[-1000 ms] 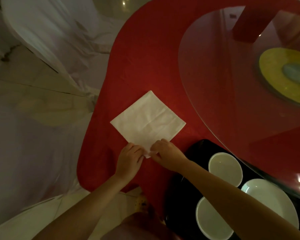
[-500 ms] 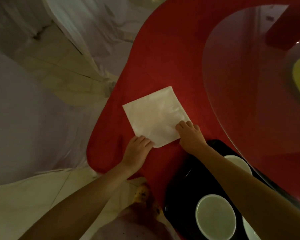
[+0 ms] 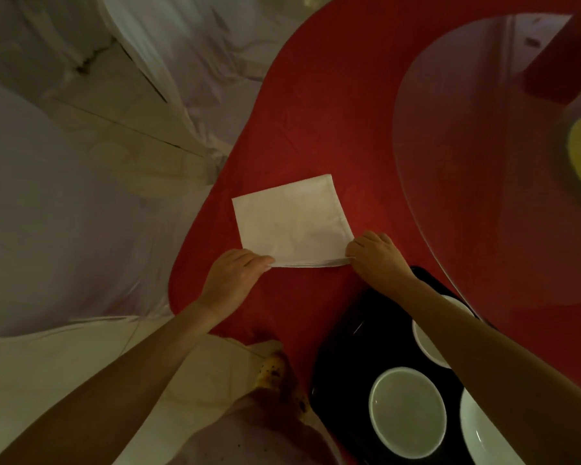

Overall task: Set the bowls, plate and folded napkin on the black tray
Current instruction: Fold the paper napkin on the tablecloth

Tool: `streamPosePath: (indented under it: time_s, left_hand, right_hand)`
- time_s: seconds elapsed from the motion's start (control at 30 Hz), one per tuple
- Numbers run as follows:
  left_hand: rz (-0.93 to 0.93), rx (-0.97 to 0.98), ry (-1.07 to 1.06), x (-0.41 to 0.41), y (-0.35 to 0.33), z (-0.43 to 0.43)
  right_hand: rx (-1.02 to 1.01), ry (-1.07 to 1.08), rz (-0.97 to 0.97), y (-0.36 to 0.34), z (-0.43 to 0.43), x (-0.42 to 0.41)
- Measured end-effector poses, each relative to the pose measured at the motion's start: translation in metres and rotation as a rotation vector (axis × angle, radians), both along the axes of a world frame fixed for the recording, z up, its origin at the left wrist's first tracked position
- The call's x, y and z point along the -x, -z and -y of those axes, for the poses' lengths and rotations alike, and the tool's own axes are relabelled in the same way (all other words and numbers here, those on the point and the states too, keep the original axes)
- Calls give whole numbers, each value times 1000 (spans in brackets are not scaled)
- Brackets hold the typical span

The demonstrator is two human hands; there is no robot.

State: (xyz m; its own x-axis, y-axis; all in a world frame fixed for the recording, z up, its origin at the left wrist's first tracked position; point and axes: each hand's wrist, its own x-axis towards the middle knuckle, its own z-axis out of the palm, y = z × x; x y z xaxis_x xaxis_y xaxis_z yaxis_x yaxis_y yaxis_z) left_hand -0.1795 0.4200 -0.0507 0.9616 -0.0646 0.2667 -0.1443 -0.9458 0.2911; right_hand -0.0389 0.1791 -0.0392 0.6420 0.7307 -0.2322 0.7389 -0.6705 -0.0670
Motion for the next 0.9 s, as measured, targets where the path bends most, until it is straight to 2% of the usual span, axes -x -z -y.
streamPosePath:
  time_s: [0.23,0.4,0.63,0.9]
  left_hand:
    - [-113,54,-59,18,-2,-1]
    - [-133,31,-64,26,-8,8]
    - [-80,59,-114,20,-27,9]
    - [-40,138,-152,16,-36,7]
  right_hand:
    - [-72,-60,-56,-12,12,5]
    - [25,-116,-82,-7,15,15]
    - [77,-56,-19,3,8,28]
    - [-76,-8,46,3,14,28]
